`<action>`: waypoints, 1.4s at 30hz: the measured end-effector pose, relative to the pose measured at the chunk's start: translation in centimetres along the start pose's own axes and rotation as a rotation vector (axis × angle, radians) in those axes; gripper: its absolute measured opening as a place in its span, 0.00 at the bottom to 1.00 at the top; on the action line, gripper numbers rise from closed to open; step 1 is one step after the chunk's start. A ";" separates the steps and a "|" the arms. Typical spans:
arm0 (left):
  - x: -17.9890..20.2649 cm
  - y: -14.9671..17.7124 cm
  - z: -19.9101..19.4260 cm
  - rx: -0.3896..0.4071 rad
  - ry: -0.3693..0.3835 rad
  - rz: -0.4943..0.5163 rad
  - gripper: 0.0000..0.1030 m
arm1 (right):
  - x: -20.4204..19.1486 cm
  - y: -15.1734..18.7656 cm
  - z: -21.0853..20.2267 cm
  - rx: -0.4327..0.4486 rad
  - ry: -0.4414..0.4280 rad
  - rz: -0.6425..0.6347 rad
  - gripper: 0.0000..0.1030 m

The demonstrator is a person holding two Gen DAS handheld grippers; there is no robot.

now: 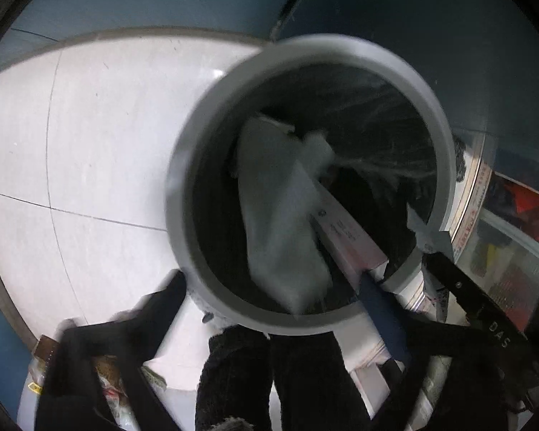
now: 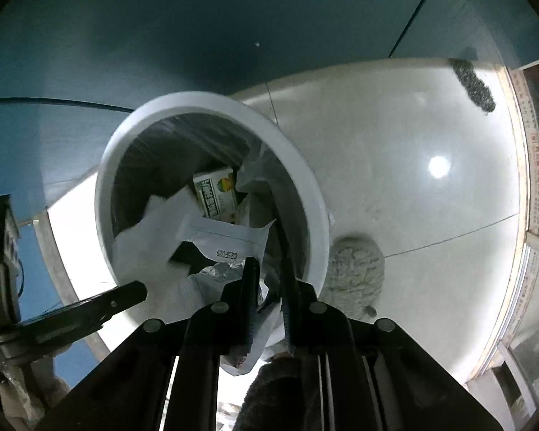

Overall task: Collect trash
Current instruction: 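Lower the tissue and sachet into the grey bin and open both tools, then grasp the clear orange-printed wrapper with the right tool while the left tool grasps a dark scrap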

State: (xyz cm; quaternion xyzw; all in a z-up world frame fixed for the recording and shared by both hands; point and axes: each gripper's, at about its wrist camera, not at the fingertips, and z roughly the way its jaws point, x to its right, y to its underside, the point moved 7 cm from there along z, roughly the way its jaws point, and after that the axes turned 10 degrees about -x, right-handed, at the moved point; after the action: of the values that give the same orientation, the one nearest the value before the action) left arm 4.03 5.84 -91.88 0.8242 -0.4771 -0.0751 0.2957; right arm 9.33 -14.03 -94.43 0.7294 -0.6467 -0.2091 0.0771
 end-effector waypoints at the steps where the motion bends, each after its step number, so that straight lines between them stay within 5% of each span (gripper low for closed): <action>1: -0.2 0.3 -0.4 0.004 -0.008 -0.004 0.96 | 0.0 0.0 0.1 -0.001 0.002 0.001 0.16; 7: -1.4 1.2 -2.6 0.095 -0.122 0.005 0.97 | 0.0 -0.1 -1.0 0.009 0.003 0.009 0.58; 9: -2.2 2.1 -3.9 0.159 -0.185 0.009 0.97 | -0.2 0.0 -1.8 0.018 0.020 0.002 0.63; 13: -2.7 4.4 -6.4 0.249 -0.284 0.017 0.97 | -0.8 0.8 -3.8 0.036 0.075 -0.038 0.97; 27: 2.4 16.7 -19.3 0.330 -0.216 0.021 0.97 | -4.8 10.5 -19.1 0.121 0.236 -0.218 0.98; 42: 7.2 28.6 -33.0 0.395 -0.160 0.070 0.97 | -9.3 21.6 -40.5 0.186 0.194 -0.298 0.98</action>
State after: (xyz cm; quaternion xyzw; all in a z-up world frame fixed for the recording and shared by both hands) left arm 0.07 3.03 -47.87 0.8404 -0.5330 -0.0348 0.0919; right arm 5.37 -14.62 -47.76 0.8377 -0.5378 -0.0863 0.0394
